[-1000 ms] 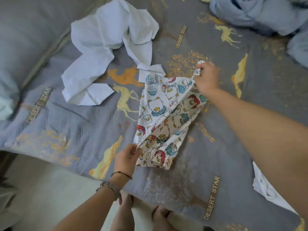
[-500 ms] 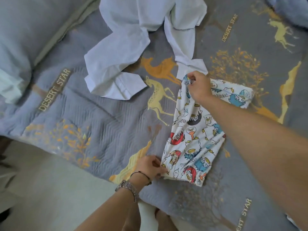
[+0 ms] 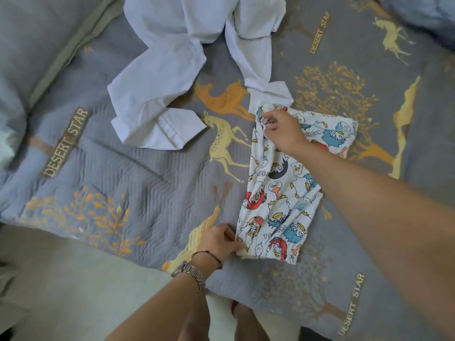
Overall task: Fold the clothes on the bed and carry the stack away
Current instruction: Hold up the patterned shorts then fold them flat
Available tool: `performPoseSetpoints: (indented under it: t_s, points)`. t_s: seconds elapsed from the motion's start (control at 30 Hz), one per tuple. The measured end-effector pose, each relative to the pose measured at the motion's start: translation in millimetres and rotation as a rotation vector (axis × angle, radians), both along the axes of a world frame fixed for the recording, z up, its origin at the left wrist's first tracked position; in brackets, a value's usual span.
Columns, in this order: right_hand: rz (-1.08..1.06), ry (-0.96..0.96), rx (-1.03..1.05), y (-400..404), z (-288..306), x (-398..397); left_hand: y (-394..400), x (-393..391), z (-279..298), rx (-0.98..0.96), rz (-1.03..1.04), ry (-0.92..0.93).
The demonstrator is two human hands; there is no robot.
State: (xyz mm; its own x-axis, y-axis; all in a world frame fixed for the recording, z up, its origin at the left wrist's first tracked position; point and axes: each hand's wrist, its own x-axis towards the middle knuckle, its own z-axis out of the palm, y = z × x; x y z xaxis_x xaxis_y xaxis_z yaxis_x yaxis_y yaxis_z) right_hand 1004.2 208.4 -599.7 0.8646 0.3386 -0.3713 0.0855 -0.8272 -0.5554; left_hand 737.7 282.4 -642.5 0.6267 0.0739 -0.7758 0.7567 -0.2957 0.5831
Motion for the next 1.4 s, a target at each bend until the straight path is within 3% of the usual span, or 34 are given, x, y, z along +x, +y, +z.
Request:
performPoseSetpoints:
  t_s: [0.13,0.27,0.4,0.57,0.9,1.1,1.4]
  points:
    - [-0.012,-0.103,0.036,-38,15,-35,9,-8,16,0.288,-0.014,-0.318]
    - [0.138,-0.116,0.013,-91,21,-101,9,-8,31,0.490,-0.328,-0.738]
    - [0.291,-0.171,-0.111,-141,15,-167,-2,-6,36,0.566,-0.608,-0.891]
    - [0.577,-0.085,-0.337,-186,-13,-220,-27,-17,23,0.663,-0.788,-0.855]
    - [0.562,-0.264,-0.368,-201,-32,-238,-56,-28,-1,0.726,-0.804,-0.626]
    - [0.512,-0.299,-0.329,-212,-16,-256,-73,-21,22,0.754,-0.840,-0.530]
    - [0.589,0.029,-0.233,-243,45,-282,-87,-59,77,0.601,-1.062,-0.342]
